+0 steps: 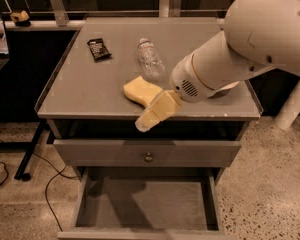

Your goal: Place sponge into middle drawer

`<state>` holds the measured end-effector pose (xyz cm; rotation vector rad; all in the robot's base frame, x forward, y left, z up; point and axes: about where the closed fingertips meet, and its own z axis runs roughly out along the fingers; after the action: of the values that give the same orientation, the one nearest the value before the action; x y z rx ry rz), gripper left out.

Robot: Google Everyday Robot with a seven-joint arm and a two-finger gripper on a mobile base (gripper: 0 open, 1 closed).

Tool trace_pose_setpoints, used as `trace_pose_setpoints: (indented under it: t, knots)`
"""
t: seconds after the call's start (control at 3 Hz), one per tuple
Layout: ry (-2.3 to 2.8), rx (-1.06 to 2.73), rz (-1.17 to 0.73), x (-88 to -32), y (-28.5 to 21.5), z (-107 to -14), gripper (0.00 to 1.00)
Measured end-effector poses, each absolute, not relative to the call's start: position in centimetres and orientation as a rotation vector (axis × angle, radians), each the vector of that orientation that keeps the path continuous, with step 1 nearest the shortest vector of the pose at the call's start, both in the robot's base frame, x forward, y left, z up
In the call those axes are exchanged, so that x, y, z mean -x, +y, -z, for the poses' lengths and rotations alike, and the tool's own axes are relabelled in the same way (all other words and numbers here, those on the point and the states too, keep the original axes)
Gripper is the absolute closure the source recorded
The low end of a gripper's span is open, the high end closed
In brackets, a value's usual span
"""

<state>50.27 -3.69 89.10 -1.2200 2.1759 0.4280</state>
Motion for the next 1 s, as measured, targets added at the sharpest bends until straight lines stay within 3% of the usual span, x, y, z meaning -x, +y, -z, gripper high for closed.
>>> trace_pose_setpoints:
  t: [1.0]
  knots:
    - [2.17, 1.176, -0.46, -54.2, -2.7, -87.7, 0.0]
